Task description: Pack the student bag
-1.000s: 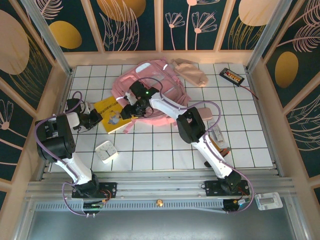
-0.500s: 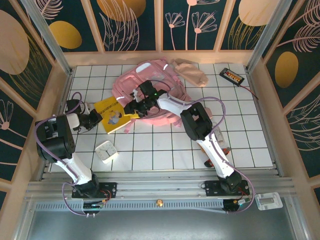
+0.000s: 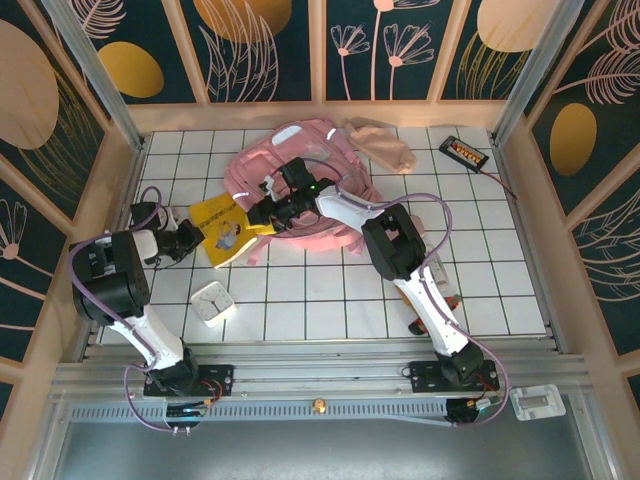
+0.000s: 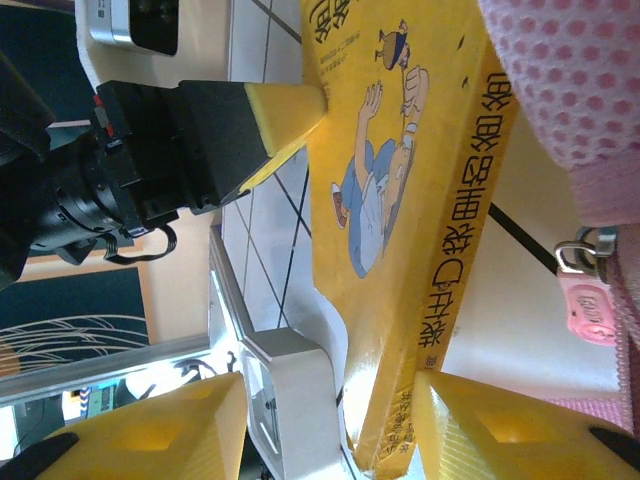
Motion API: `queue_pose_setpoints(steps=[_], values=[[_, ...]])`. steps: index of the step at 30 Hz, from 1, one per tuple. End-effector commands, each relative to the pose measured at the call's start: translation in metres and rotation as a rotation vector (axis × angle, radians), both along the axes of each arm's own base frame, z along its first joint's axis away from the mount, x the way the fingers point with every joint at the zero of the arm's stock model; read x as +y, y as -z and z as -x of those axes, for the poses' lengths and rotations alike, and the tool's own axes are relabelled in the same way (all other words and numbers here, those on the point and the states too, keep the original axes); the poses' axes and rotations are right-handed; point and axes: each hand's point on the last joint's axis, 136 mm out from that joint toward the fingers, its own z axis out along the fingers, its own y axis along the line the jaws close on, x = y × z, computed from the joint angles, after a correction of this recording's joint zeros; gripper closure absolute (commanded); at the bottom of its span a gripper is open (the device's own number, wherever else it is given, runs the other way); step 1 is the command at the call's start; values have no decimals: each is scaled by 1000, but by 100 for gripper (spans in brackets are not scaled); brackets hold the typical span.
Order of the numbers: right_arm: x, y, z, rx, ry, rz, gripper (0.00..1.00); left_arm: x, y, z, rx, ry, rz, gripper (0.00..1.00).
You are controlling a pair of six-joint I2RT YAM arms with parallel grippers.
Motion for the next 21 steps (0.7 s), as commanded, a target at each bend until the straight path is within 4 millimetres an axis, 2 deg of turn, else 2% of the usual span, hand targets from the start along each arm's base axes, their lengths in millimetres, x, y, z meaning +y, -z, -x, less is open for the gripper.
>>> queue_pose_setpoints(steps=[1,5,9,15,21], values=[[27,-31,43,-53,-146,-122,52,-65,39,82,322,101,248,100],[19,-23,46,-65,-139,-74,52,-71,32,82,298,98,292,100],[15,-24,48,-76,-138,-55,52,-76,23,81,273,95,327,100],[17,-33,50,-76,-144,-92,52,-88,15,85,245,84,400,100],[26,-50,50,-62,-160,-173,52,-94,11,86,227,67,455,100]])
